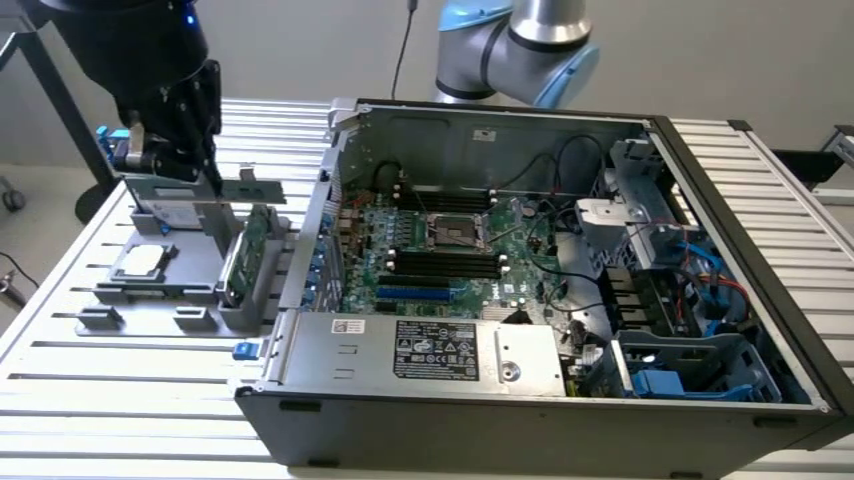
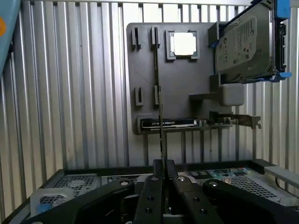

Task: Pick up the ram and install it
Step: 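Pick up the ram and move it above insertion slot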

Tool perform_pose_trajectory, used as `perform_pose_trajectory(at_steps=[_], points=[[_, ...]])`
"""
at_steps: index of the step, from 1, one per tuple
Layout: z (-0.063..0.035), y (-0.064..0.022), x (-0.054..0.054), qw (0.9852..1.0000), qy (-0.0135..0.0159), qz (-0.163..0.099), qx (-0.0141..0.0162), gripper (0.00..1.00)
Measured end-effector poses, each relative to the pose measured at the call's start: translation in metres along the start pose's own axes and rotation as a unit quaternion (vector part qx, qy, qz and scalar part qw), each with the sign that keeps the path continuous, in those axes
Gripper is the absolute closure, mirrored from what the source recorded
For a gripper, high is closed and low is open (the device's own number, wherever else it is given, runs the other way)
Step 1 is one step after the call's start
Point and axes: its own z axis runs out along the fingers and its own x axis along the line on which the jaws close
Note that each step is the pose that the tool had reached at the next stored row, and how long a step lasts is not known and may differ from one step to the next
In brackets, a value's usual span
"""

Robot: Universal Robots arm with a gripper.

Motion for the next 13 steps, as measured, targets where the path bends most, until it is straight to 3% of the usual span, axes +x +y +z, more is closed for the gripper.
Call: perform_pose_trajectory(at_steps=[7, 13], points=[[-0.0015, -0.0319, -0.001, 0.9999, -0.0142, -0.001, -0.0007, 0.86], [-0.0024, -0.0591, -0.003, 0.9997, -0.0234, -0.002, -0.0012, 0.86]])
